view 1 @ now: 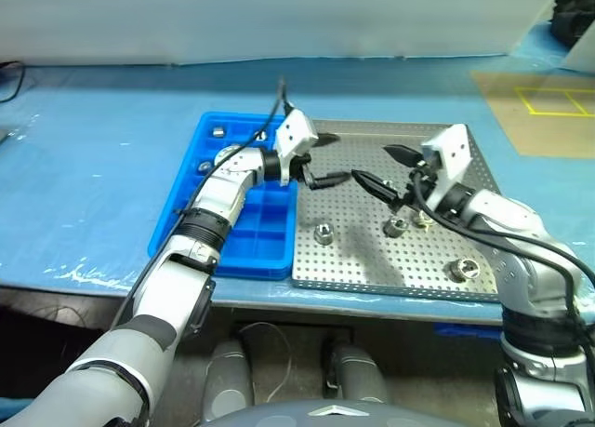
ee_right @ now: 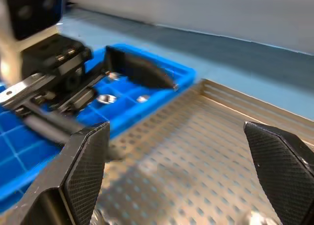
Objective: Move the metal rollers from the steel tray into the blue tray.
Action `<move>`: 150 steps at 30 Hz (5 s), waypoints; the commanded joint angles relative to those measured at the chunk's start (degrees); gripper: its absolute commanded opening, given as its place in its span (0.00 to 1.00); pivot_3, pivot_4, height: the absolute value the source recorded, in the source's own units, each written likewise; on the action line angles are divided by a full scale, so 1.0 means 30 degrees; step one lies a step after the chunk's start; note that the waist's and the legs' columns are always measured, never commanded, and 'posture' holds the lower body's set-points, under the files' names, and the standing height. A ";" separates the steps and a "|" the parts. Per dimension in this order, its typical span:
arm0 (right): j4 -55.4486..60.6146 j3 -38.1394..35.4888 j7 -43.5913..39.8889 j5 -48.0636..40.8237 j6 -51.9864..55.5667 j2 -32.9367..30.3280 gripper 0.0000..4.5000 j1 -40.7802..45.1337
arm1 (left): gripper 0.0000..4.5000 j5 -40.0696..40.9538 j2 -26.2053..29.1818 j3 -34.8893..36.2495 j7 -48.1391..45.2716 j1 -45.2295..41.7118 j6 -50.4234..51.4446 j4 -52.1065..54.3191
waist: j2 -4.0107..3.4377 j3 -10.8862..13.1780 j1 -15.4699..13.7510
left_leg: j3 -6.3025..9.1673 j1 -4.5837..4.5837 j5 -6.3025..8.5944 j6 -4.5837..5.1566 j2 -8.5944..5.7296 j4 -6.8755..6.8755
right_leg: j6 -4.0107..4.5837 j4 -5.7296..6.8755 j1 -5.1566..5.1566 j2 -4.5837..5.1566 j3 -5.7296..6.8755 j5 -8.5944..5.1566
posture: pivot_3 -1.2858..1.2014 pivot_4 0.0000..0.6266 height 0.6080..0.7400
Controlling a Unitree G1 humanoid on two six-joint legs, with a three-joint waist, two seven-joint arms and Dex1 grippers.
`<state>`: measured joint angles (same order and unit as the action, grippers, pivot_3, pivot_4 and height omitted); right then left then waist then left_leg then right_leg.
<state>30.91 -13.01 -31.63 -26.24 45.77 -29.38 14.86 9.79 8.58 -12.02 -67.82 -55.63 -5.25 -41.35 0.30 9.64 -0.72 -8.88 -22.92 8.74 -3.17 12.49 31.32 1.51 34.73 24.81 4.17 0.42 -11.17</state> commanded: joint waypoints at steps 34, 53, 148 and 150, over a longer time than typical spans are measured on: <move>0.4938 -0.0558 0.5276 -0.1274 0.0654 0.1112 1.00 -0.4119 | 0.98 -1.0362 0.0893 -0.5028 -0.3905 -0.5067 -0.8595 -1.0453 | -0.0008 -0.0005 0.2208 | -0.0192 -0.0011 0.0249 0.0403 -0.0014 0.0327 | -0.0229 -0.0076 -0.0058 0.0035 -0.0181 -0.0042 | 0.24 0.24 1.00; 0.3899 0.0297 0.5433 -0.1090 -0.0513 0.1249 1.00 -0.3681 | 0.42 -1.0684 0.1071 -0.4761 -0.4541 -0.4798 -0.9339 -1.0366 | -0.0012 -0.0007 0.3052 | -0.0190 -0.0033 0.0279 0.0451 -0.0014 0.0324 | -0.0222 -0.0104 -0.0057 0.0031 -0.0168 -0.0037 | 0.25 0.24 1.00; -0.0470 -0.0981 -0.1129 -0.1535 -0.0520 -0.1881 1.00 0.0146 | 0.91 -0.2293 -0.1237 0.0054 0.1371 -0.3592 -0.1668 -0.4982 | 0.0003 0.0045 -0.0605 | -0.0169 -0.0051 0.0056 0.0082 0.0047 0.0087 | -0.0017 -0.0020 0.0064 0.0009 -0.0075 0.0033 | 0.33 0.24 1.00; 0.0477 -0.1642 -0.0501 -0.1719 -0.0172 -0.1895 1.00 -0.0699 | 0.91 -0.2468 -0.2179 -0.0027 0.1000 -0.3926 -0.2223 -0.6278 | 0.0004 0.0045 -0.0357 | -0.0175 -0.0051 0.0073 0.0112 0.0026 0.0100 | -0.0039 -0.0041 0.0052 0.0012 -0.0104 0.0038 | 0.31 0.24 1.00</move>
<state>28.01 -14.72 -34.86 -29.76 44.53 -34.40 13.72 2.99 3.54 -11.78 -63.70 -65.36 -9.25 -58.06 0.31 9.77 -1.79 -9.43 -23.07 9.00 -2.75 12.54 31.67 1.36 34.59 24.97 4.21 0.04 -11.04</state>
